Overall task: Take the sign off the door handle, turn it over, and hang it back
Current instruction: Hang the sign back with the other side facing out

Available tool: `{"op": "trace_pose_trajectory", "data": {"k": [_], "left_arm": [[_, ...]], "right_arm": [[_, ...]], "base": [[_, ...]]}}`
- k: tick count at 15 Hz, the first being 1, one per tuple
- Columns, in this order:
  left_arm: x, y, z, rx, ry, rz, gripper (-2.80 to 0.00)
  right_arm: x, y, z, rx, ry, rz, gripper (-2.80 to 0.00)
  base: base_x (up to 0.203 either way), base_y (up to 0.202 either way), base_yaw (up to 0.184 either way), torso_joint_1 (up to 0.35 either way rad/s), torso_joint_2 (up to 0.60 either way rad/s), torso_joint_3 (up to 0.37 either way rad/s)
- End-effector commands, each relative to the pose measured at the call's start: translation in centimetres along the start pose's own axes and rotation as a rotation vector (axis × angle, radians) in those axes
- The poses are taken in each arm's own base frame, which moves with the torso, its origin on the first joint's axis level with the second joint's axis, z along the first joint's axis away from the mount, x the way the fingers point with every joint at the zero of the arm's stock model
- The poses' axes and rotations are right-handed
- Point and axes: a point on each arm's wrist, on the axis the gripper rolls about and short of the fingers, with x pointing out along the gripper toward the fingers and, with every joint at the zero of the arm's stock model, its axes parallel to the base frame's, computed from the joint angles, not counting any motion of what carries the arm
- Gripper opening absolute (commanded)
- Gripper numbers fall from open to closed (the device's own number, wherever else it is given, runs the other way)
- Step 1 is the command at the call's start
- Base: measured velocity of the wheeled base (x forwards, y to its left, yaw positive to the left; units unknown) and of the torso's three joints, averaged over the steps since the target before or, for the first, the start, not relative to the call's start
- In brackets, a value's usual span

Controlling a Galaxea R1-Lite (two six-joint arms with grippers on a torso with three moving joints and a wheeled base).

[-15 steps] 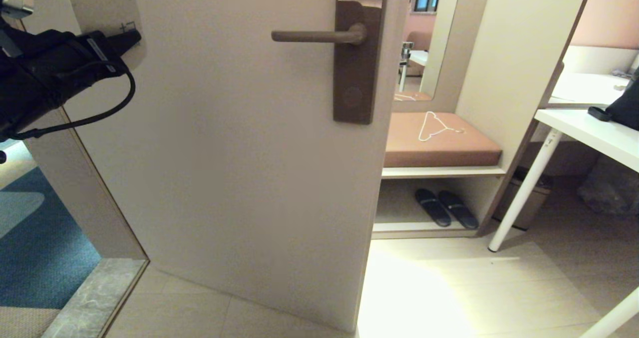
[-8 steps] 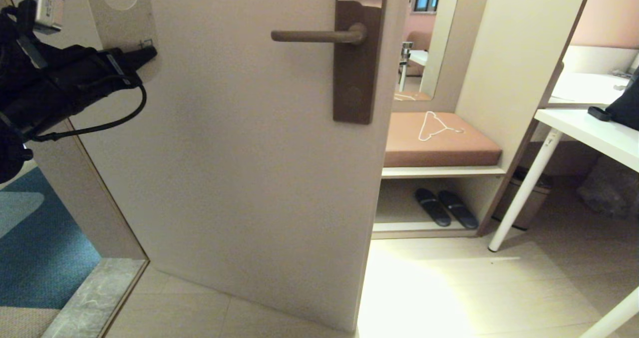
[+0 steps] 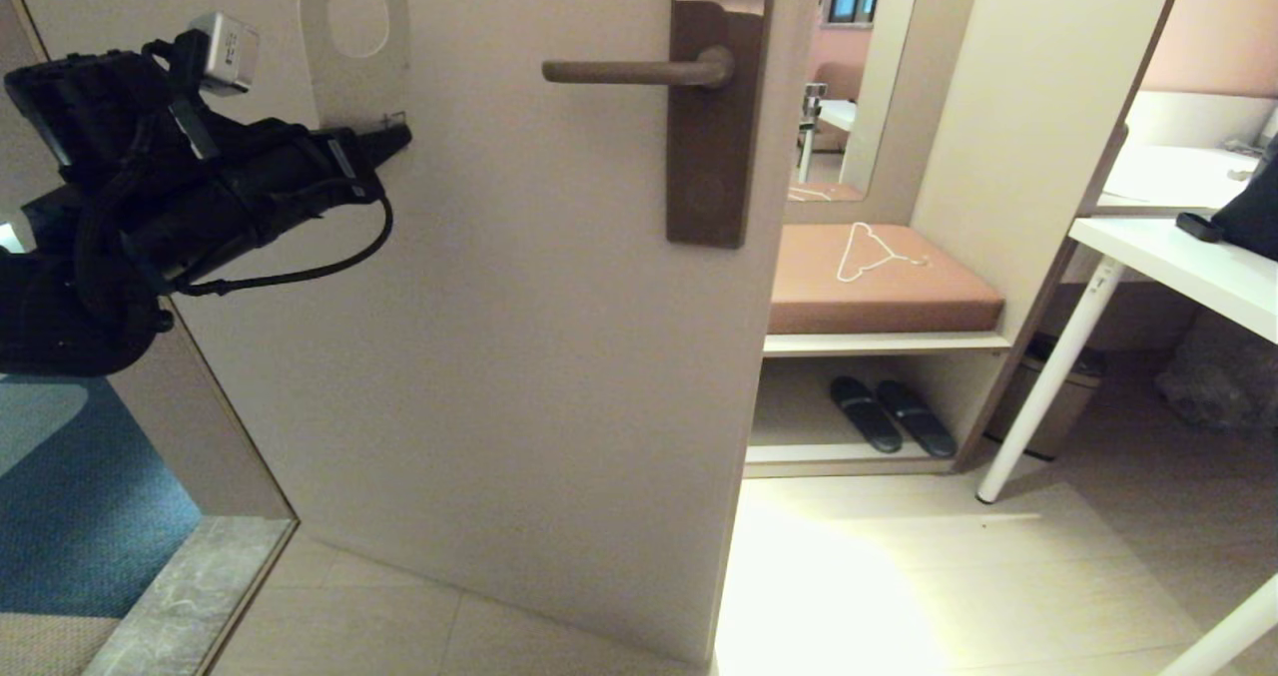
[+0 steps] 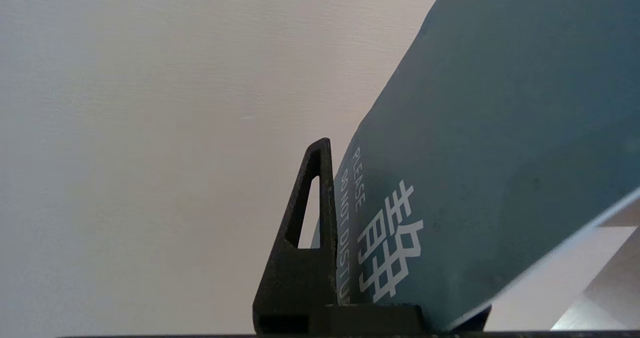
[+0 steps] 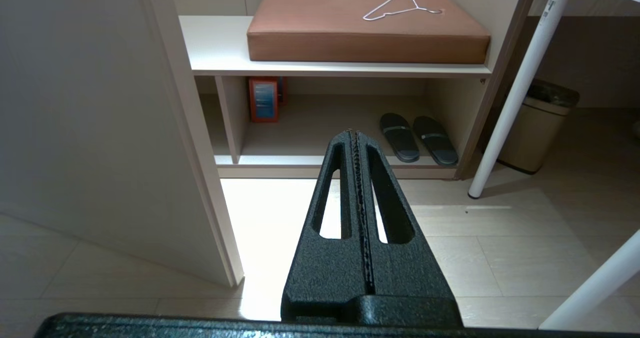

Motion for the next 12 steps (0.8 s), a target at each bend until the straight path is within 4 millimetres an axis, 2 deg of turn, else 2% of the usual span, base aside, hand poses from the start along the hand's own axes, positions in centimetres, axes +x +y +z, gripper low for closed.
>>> {"op": "trace_pose_trajectory", "data": {"k": [1,9,12], "left_arm": [[0.4,-1.4,-0.1,-0.007,-0.004,-0.022,-2.80],[1.0,-3.4,-0.5,0.004,0.007,-0.074,-2.80],[1.1,-4.8,-0.6,0.008,0.014,-0.099,-2.80]], "right_arm": [[0.0,0.0,0.0,-0.001,0.001,0.000,-2.80],[0.0,0.0,0.0,0.000,0.001,0.000,-2.80],[0.0,0.0,0.0,0.000,0.001,0.000,-2.80]], "base": [[0.000,0.000,0.000,0.000,0.00,0.000],[0.000,0.000,0.000,0.000,0.00,0.000],[0.000,0.000,0.000,0.000,0.00,0.000]]}}
